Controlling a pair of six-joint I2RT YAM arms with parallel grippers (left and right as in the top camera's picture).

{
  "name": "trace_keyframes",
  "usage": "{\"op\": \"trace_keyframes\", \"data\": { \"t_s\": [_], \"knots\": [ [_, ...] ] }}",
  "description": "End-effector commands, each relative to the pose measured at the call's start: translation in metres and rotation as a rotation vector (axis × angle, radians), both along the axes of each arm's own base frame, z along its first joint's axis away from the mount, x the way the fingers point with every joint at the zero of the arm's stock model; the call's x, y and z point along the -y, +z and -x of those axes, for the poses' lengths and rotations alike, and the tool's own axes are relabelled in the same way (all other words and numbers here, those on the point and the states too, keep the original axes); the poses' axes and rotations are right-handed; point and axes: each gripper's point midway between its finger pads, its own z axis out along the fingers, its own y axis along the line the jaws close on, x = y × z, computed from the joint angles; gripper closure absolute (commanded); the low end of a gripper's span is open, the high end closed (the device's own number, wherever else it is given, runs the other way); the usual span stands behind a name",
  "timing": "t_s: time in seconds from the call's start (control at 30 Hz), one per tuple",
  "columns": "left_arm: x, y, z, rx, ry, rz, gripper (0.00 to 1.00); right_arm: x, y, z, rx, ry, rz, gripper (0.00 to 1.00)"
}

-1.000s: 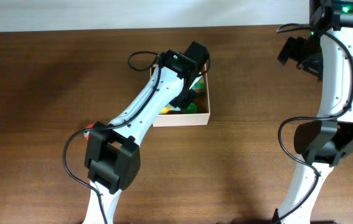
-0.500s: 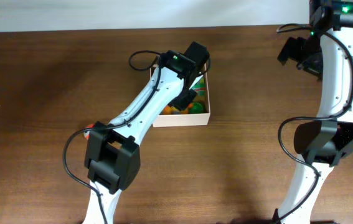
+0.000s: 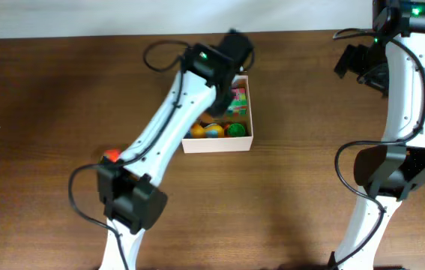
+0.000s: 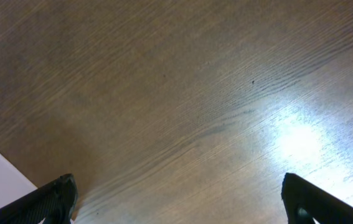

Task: Pack container
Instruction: 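Carry the duck toy right into the box and open the left gripper, then move the left gripper down onto the red-and-grey ball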

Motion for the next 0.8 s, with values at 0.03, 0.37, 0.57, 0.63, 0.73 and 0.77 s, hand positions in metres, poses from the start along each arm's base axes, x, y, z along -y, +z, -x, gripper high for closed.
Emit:
{"op": "trace_keyframes", "data": {
  "t_s": [0.03, 0.37, 0.57, 0.63, 0.73, 0.77],
  "knots": [
    [-0.053, 0.076, 0.000, 0.152, 0.196, 0.093, 0.55, -0.001, 0.012, 0.003, 0.027, -0.007, 0.007, 0.01],
    [-0.141, 0.059, 0.027, -0.037, 0.453, 0.101, 0.59, -0.001, 0.012, 0.003, 0.027, -0.007, 0.007, 0.01],
    [-0.163, 0.006, 0.050, -0.218, 0.527, 0.010, 0.60, -0.001, 0.012, 0.003, 0.027, -0.007, 0.007, 0.01],
    [-0.183, -0.012, 0.060, -0.249, 0.603, -0.089, 0.60, -0.001, 0.012, 0.003, 0.027, -0.007, 0.007, 0.01],
    [-0.201, -0.032, 0.074, -0.289, 0.687, -0.167, 0.60, -0.001, 0.012, 0.003, 0.027, -0.007, 0.007, 0.01],
    [-0.204, -0.040, 0.078, -0.303, 0.701, -0.172, 0.59, -0.001, 0.012, 0.003, 0.027, -0.007, 0.007, 0.01]
  ]
}}
